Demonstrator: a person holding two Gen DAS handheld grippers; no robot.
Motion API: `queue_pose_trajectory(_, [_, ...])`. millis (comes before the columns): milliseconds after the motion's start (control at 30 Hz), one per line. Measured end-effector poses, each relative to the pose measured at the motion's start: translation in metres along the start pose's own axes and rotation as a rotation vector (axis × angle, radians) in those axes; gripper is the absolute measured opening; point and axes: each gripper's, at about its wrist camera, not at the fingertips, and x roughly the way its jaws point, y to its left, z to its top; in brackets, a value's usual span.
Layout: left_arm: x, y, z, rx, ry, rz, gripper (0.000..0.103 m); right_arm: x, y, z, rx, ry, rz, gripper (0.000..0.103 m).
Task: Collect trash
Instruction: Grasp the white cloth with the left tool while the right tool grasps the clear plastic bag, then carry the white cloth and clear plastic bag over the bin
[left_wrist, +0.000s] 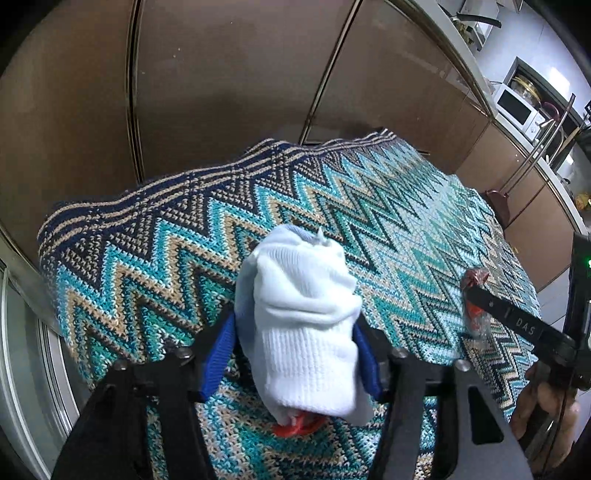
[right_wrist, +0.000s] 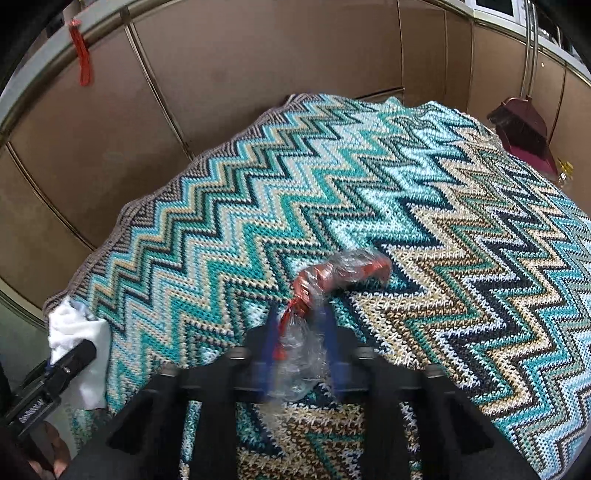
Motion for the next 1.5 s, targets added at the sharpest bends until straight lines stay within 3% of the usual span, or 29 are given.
queue_pose_trajectory(67, [-0.002,-0.001,0.0,0.0,0.001,-0.014,0.043,-0.005,-0.001,-0.003,0.001,-0.01,-0.004,0.009])
queue_pose_trajectory(233, [-0.012,0.001,0.001,-0.008,0.012,-0.068,0.037,-0.036,0.003,-0.011,-0.034,-0.048,-0.02,0.007])
queue_pose_trajectory(567, [-0.077,0.006,0.01,0.01,-0.08,-0.164,0.036,-0.128,0.014,-0.03,-0.064,-0.17,-0.05,0.007])
queue_pose_trajectory(967, [-0.145,-0.032,0.003,0.078,-0.185,-0.272,0.036,-0.205,0.014,-0.063,-0.066,-0.269,-0.065,0.007])
queue_pose_trajectory(1267, [-0.158,-0.09,-0.005,0.173,-0.194,-0.307,0.036,-0.229,-0.027,-0.074,-0.008,-0.302,-0.078,0.007])
queue_pose_trajectory(1500, [-0.143,-0.154,-0.016,0.273,-0.149,-0.311,0.036,-0.238,-0.098,-0.09,0.09,-0.318,-0.106,0.007])
